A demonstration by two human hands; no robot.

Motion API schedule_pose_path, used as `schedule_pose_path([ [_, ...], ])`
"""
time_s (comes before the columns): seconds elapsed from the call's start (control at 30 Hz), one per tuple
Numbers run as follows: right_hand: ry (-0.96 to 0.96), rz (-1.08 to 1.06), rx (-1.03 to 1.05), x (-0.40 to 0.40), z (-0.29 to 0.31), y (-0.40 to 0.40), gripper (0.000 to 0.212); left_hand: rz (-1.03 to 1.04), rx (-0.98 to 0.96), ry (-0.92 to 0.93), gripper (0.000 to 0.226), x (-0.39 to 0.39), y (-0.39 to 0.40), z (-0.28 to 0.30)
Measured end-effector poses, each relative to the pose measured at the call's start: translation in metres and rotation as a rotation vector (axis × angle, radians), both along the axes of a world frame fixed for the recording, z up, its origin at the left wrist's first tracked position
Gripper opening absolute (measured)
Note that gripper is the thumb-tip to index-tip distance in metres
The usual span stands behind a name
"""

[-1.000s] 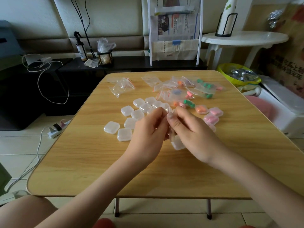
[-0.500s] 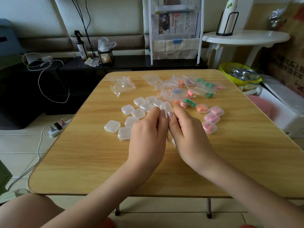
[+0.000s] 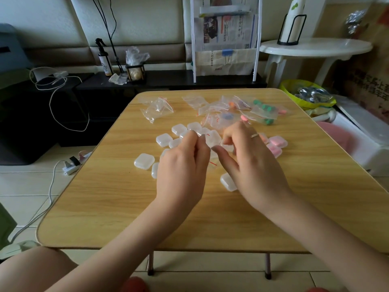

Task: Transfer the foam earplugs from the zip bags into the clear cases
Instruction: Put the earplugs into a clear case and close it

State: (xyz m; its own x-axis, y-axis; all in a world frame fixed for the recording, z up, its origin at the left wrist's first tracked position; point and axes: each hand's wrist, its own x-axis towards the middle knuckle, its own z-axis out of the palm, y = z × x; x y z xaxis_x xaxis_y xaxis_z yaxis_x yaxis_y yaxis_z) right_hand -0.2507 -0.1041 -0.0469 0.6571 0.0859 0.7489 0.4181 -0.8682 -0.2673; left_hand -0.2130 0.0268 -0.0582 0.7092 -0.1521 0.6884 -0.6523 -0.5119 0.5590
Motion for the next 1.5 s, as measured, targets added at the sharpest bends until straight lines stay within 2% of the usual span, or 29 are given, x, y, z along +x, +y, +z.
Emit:
schedule_pose_path([
  [0.07, -0.014, -0.020, -0.122, 0.003, 0.002, -0.005, 0.009, -0.020, 0.009, -0.002, 0.033, 0.001, 0.002, 0.001],
  [0.13, 0.013, -0.053, -0.168, 0.003, 0.003, -0.007, 0.014, -0.039, 0.044, -0.039, 0.034, -0.001, 0.002, 0.002],
  [0.23, 0.210, -0.030, -0.069, 0.001, 0.005, -0.006, 0.020, -0.012, 0.136, -0.139, 0.034, -0.006, -0.002, 0.004],
  [0.33, 0.440, 0.029, 0.071, 0.001, 0.004, -0.003, 0.023, -0.023, 0.141, -0.172, 0.035, -0.011, -0.005, 0.000],
  [0.43, 0.540, 0.017, 0.039, 0.000, 0.003, -0.002, 0.016, -0.065, 0.147, -0.152, 0.036, -0.012, -0.006, -0.006],
  [0.47, 0.570, 0.007, 0.037, 0.001, 0.002, -0.004, 0.013, -0.071, 0.142, -0.115, 0.036, -0.011, -0.006, -0.005],
  [0.5, 0.571, -0.001, 0.043, 0.003, 0.001, -0.005, 0.022, -0.072, 0.119, -0.050, 0.035, -0.010, -0.005, -0.003],
  [0.57, 0.491, 0.024, 0.166, 0.008, -0.001, -0.010, 0.054, -0.052, 0.017, 0.110, 0.034, -0.006, -0.003, 0.003],
  [0.6, 0.442, 0.056, 0.254, 0.009, 0.000, -0.012, 0.062, -0.026, -0.040, 0.179, 0.033, -0.003, -0.002, 0.006],
  [0.7, 0.427, 0.139, 0.452, 0.012, -0.001, -0.018, 0.065, 0.004, -0.192, 0.431, 0.019, 0.012, 0.005, 0.014],
  [0.77, 0.457, 0.211, 0.538, 0.013, -0.002, -0.020, 0.062, -0.092, -0.352, 0.688, 0.017, 0.020, 0.010, 0.017],
  [0.83, 0.491, 0.263, 0.578, 0.014, -0.003, -0.020, 0.063, -0.210, -0.509, 0.844, 0.013, 0.025, 0.012, 0.019],
  [0.9, 0.532, 0.283, 0.597, 0.013, -0.003, -0.020, 0.067, -0.290, -0.569, 0.865, 0.007, 0.027, 0.013, 0.021],
  [1.03, 0.576, 0.280, 0.662, 0.012, -0.004, -0.020, 0.052, -0.393, -0.620, 0.900, 0.003, 0.025, 0.012, 0.022],
  [1.2, 0.568, 0.266, 0.722, 0.016, -0.008, -0.019, 0.047, -0.468, -0.614, 0.896, 0.011, 0.023, 0.009, 0.021],
  [1.4, 0.556, 0.327, 0.685, 0.017, -0.007, -0.021, 0.036, -0.547, -0.686, 0.924, 0.015, 0.024, 0.007, 0.018],
  [1.5, 0.582, 0.371, 0.643, 0.016, -0.007, -0.019, 0.043, -0.538, -0.672, 0.926, 0.020, 0.024, 0.008, 0.015],
])
